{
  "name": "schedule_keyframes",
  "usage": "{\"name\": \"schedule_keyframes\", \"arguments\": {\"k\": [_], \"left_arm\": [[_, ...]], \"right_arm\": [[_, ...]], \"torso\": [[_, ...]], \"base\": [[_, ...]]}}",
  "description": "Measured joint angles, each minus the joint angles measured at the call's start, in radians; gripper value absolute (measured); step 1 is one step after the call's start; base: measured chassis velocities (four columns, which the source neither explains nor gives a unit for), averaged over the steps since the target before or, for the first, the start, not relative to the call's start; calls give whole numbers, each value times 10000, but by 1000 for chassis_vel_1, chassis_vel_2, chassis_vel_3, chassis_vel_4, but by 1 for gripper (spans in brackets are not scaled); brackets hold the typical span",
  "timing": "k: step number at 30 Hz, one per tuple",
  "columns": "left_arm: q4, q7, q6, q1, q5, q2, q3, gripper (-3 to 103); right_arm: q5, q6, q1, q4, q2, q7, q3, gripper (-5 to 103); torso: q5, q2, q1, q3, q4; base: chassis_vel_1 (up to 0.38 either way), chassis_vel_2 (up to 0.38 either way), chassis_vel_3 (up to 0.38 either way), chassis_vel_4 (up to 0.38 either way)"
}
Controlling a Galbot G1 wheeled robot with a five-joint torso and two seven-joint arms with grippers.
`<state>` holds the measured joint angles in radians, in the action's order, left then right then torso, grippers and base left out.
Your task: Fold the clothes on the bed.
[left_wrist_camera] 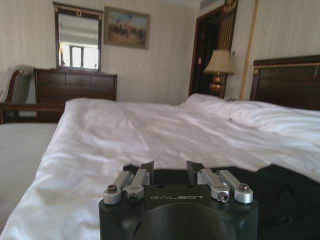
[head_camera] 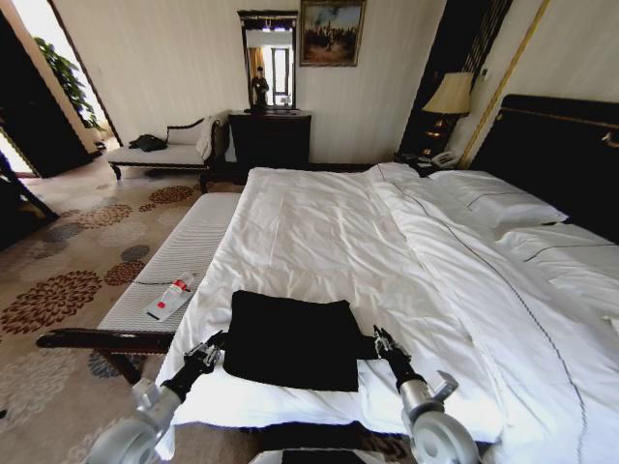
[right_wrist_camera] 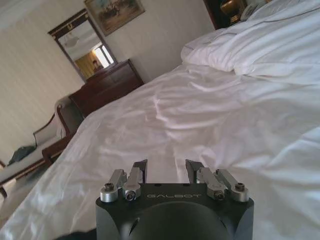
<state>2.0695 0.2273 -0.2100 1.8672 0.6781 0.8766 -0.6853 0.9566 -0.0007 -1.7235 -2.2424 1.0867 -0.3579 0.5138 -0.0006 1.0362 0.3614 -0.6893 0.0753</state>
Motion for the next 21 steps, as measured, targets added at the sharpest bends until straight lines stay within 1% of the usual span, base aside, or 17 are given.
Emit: {"name": "schedule_keyframes", "arguments": {"k": [1, 2, 3, 5, 6, 7, 9, 10, 11, 12, 13, 14, 15, 17, 18, 19, 21], "left_arm": [[0, 0, 0, 0, 0, 0, 0, 40], [123, 142, -23, -125, 194, 6, -146, 45], [186, 215, -18, -319, 392, -11, -193, 45], [173, 243, 223, -1255, 1015, -180, -126, 57], [173, 243, 223, -1255, 1015, -180, -126, 57], [32, 51, 498, -1847, 1300, -270, 66, 62], [-597, -641, 1520, -3322, 1866, -271, 766, 73], [-597, -641, 1520, -3322, 1866, -271, 766, 73], [-1026, -1060, 2152, -3936, 1982, -130, 1066, 78], [-1412, -1411, 2681, -4393, 2004, 23, 1290, 78], [-1834, -1811, 3183, -4891, 1977, 202, 1551, 84], [-1834, -1811, 3183, -4891, 1977, 202, 1551, 84], [-2346, -2115, 3549, -5468, 1978, 383, 1871, 89], [-3146, -2548, 3974, -6397, 2126, 686, 2405, 97], [-3146, -2548, 3974, -6397, 2126, 686, 2405, 97], [-3650, -2726, 4135, -6935, 2243, 922, 2778, 99], [-4240, -2784, 4200, -7477, 2172, 1234, 3218, 100]], "right_arm": [[0, 0, 0, 0, 0, 0, 0, 41], [372, -78, 236, -90, 19, -168, 196, 46], [568, -130, 444, -83, 38, -269, 301, 46], [843, -245, 1075, 235, 71, -446, 474, 57], [843, -245, 1075, 235, 71, -446, 474, 57], [888, -270, 1343, 449, 99, -484, 507, 62], [930, -302, 1847, 985, 210, -510, 476, 73], [930, -302, 1847, 985, 210, -510, 476, 73], [922, -308, 2084, 1250, 271, -511, 338, 79], [890, -311, 2273, 1473, 311, -502, 166, 84], [831, -313, 2422, 1680, 359, -491, 13, 90], [831, -313, 2422, 1680, 359, -491, 13, 90], [759, -313, 2510, 1851, 427, -470, -99, 90], [634, -307, 2583, 2106, 583, -448, -220, 98], [634, -307, 2583, 2106, 583, -448, -220, 98], [564, -296, 2618, 2268, 708, -442, -260, 99], [525, -285, 2654, 2418, 868, -439, -279, 100]], "torso": [[0, 0, 0, 0, 0], [-2, 0, -1, 0, 0], [0, 0, 0, 0, 0], [1, -1, 1, -1, -1], [1, -1, 1, -1, -1], [6, -1, 2, -1, 3], [1, -2, 4, -3, 14], [1, -2, 4, -3, 14], [-1, -2, 4, -3, 13], [0, -2, 4, -3, 8], [2, -3, 4, -3, -8], [2, -3, 4, -3, -8], [1, -2, 4, -3, -10], [-3, -2, 4, -3, 0], [-3, -2, 4, -3, 0], [-2, -2, 4, -3, 11], [-3, -2, 5, -4, 8]], "base": [[0, 0, 0, 0], [0, 0, 0, 0], [0, 0, 0, 0], [0, 0, 0, 0], [0, 0, 0, 0], [0, 0, 0, 0], [0, 0, 0, 0], [0, 0, 0, 0], [0, 0, 0, 0], [0, 0, 0, 0], [0, 0, 0, 0], [0, 0, 0, 0], [0, 0, 0, 0], [0, 0, 0, 0], [0, 0, 0, 0], [0, 0, 0, 0], [0, 0, 0, 0]]}}
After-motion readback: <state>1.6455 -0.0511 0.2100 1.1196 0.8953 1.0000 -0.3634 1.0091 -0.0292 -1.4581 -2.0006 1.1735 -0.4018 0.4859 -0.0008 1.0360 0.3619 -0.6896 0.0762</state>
